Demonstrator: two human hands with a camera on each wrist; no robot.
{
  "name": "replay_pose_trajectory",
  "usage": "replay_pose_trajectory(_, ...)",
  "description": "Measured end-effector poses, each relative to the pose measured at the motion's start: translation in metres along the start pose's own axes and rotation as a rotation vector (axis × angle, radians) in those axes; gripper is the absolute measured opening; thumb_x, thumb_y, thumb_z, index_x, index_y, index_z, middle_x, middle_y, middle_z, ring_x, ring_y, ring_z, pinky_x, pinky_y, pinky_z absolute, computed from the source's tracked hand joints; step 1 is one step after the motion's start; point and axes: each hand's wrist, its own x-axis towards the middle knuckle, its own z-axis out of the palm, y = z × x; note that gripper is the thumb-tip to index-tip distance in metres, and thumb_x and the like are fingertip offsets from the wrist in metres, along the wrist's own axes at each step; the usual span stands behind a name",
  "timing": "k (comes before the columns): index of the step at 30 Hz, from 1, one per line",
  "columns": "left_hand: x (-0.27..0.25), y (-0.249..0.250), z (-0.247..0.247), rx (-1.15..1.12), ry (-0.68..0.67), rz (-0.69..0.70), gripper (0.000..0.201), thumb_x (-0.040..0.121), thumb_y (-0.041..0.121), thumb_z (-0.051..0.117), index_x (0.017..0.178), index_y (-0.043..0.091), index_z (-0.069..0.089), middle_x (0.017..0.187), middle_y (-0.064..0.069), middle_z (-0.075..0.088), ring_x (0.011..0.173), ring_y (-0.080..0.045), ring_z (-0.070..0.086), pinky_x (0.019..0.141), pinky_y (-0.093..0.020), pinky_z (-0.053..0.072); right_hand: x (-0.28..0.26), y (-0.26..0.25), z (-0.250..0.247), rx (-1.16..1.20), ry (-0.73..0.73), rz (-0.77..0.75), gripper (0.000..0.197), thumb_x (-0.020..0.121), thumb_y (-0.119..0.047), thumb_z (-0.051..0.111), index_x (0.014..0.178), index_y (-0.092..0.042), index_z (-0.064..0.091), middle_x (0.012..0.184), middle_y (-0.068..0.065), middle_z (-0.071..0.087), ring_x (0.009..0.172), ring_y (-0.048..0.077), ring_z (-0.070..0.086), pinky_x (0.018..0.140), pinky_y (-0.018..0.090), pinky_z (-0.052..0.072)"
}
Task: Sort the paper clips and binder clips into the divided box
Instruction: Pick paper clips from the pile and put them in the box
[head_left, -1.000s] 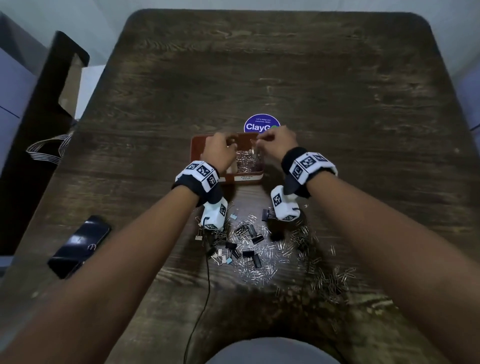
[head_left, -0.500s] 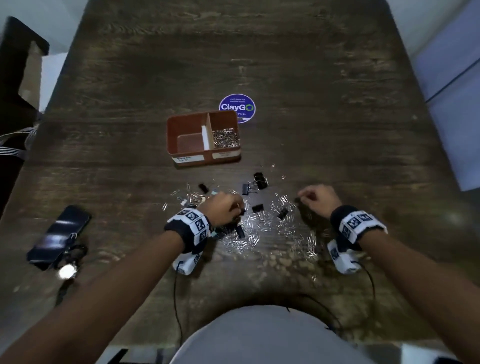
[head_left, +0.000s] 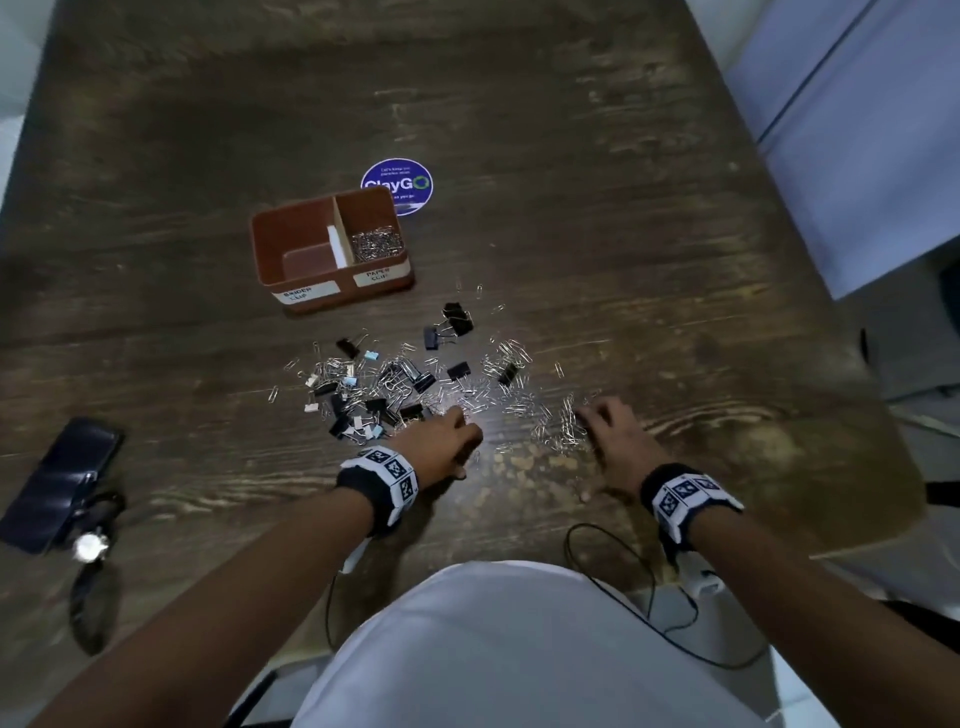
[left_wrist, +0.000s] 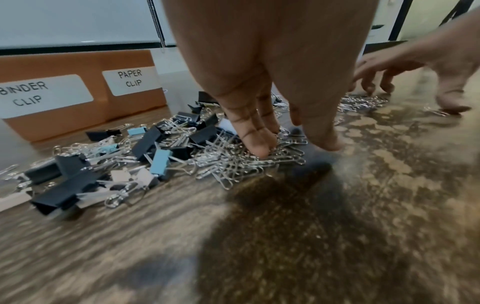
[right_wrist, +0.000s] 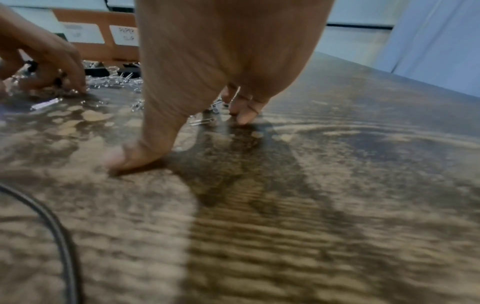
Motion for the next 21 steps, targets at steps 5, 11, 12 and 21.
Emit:
replay_pose_trajectory(5,0.005,0.013,0.004,0.008,0.093,-0.01,0.037,0.092,0.013,0.057,0.128,0.013,0.049,0.118,-0.013,0.047,0.09,-0.031,0.06,0.064,-0.037,0.045,0.021,-0.013,-0.007,0.269,0.057,0.069,0.103,0.05,-0.039,0.092,0.138,-0.024,0.04,0.119,-0.003,0.032,0.108,0.019,0.05,0.096,0.033,0.047)
replay_pose_trajectory(11,0.004,0.005,-0.002,-0.018,0.259,-0.135,0.043,0.088,0.014,0.063,0.129,0.01,0.049,0.124,-0.012,0.046,0.099,-0.029,0.06,0.074,-0.037,0.053,0.033,-0.021,-0.01,-0.028,0.117,0.137,0.115,0.048,-0.076,0.074,0.144,-0.03,0.03,0.146,0.006,0.021,0.132,0.029,0.025,0.106,0.046,0.035)
replay_pose_trajectory(12,0.002,0.003,-0.001,-0.011,0.261,-0.156,0.044,0.088,0.014,0.064,0.129,0.009,0.049,0.125,-0.012,0.046,0.1,-0.029,0.06,0.075,-0.036,0.053,0.033,-0.023,-0.008,-0.053,0.09,0.136,0.113,0.051,-0.075,0.074,0.145,-0.03,0.03,0.148,0.006,0.019,0.134,0.03,0.022,0.107,0.048,0.034)
replay_pose_trajectory(21,0.003,0.001,-0.006,0.109,0.175,-0.14,0.041,0.084,-0.006,0.059,0.123,0.004,0.05,0.119,-0.014,0.053,0.097,-0.028,0.064,0.077,-0.036,0.055,0.038,-0.032,0.012,0.117,0.096,-0.223,0.029,0.081,-0.014,0.072,0.109,-0.017,0.067,0.107,0.005,0.054,0.095,0.024,0.057,0.081,0.034,0.051)
